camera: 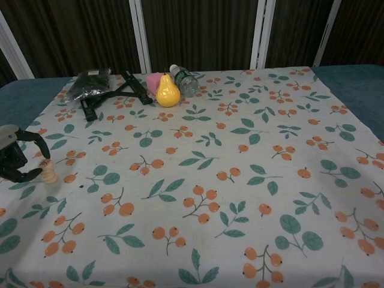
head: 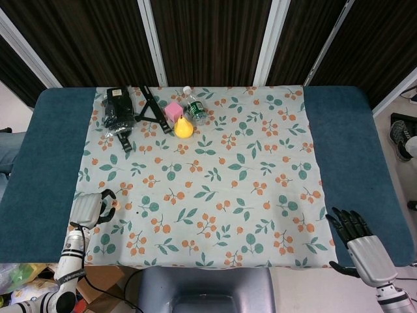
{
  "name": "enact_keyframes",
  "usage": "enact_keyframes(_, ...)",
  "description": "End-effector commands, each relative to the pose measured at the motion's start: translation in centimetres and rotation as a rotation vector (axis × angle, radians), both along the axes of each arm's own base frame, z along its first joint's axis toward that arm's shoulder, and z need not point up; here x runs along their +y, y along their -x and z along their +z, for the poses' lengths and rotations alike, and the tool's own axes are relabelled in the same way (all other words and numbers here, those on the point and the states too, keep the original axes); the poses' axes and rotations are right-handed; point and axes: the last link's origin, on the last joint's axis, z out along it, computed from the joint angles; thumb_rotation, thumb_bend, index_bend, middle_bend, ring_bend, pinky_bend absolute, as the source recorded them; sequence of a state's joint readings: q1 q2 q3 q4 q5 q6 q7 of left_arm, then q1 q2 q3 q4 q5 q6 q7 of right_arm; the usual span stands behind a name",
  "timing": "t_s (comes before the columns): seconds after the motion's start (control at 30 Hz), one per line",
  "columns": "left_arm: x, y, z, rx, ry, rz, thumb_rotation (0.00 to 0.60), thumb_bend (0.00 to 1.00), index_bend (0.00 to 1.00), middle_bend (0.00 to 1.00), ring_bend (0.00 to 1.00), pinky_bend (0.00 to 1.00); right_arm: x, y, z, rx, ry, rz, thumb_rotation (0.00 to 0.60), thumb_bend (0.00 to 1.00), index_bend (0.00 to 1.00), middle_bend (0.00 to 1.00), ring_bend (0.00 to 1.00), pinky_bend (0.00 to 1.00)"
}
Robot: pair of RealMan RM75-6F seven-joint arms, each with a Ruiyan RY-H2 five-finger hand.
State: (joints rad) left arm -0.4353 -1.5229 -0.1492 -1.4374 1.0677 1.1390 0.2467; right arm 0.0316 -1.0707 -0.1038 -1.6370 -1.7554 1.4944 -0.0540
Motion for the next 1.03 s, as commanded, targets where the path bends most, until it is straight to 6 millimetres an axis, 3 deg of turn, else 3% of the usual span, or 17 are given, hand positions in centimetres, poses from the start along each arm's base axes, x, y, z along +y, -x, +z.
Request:
enact_keyframes(0.03,0.0,0.0,0.0,0.001,0.0,0.001,0.6,0.4,0.41,1.0,1.0,1.0,0.0,0.0,0.0,-0.001,0.002,0.0,0.6,0.2,0.0,0.0,0.0,0.05)
enact_keyframes(0.27,-0.1,0.1,0.1,-0.001,-0.001,0.0,0.6,0.4,0.39,1.0,1.0,1.0,0.0,0.0,0.1,-0.005,0.005,0.001,0.6,0.2,0.0,0.0,0.0,0.05)
enact_keyframes(0.33,-0.3,-0.2,0.6,-0.019,-0.014,-0.012,0.6,0.4,0.37,1.0,1.0,1.0,0.0,0.0,0.2,-0.007,0.006,0.001,0.6,0.2,0.0,0.0,0.0,0.05)
enact_keyframes(0.37,-0.9,-1.1,1.9,-0.067,-0.07,-0.061,0.6,0.4,0.34,0.97,0.98,1.0,0.0,0.0,0.2,-0.009,0.01,0.0,0.6,0.2,0.0,0.0,0.0,0.05)
enact_keyframes(0.43,-4.1,-2.0,3.8,-0.162,-0.094,-0.186,0.6,0.4,0.25,0.7,0.7,0.77,0.0,0.1,0.3,-0.008,0.011,-0.003,0.6,0.2,0.0,0.0,0.0,0.05)
enact_keyframes(0.5,-7.0,-1.4,5.5,-0.203,-0.064,-0.263,0.6,0.4,0.15,0.31,0.25,0.28,0.0,0.1,0.2,-0.003,0.007,-0.003,0.6,0.2,0.0,0.0,0.0,0.05)
enact_keyframes(0.57,-9.9,-0.5,6.8,-0.208,-0.049,-0.307,0.6,0.4,0.11,0.16,0.07,0.06,0.0,0.1,0.0,0.003,0.002,-0.001,0.6,0.2,0.0,0.0,0.0,0.05)
enact_keyframes(0.6,-11.1,0.1,7.3,-0.196,-0.046,-0.314,0.6,0.4,0.1,0.12,0.03,0.02,0.0,0.1,-0.1,0.006,0.002,0.0,0.6,0.2,0.0,0.0,0.0,0.05)
enact_keyframes(0.67,-13.6,1.3,8.1,-0.149,-0.032,-0.318,0.6,0.4,0.09,0.05,0.0,0.0,0.0,0.0,-0.2,0.011,0.001,0.0,0.6,0.2,0.0,0.0,0.0,0.05)
enact_keyframes(0.77,-15.4,2.2,8.8,-0.097,-0.037,-0.318,0.6,0.4,0.07,0.0,0.0,0.0,0.0,-0.1,-0.4,0.014,0.002,0.007,0.6,0.2,0.0,0.0,0.0,0.05)
enact_keyframes(1.03,-15.6,2.3,9.9,-0.079,-0.055,-0.347,0.6,0.4,0.05,0.0,0.0,0.0,0.3,-0.1,-0.4,0.015,-0.001,0.023,0.6,0.2,0.0,0.0,0.0,0.05)
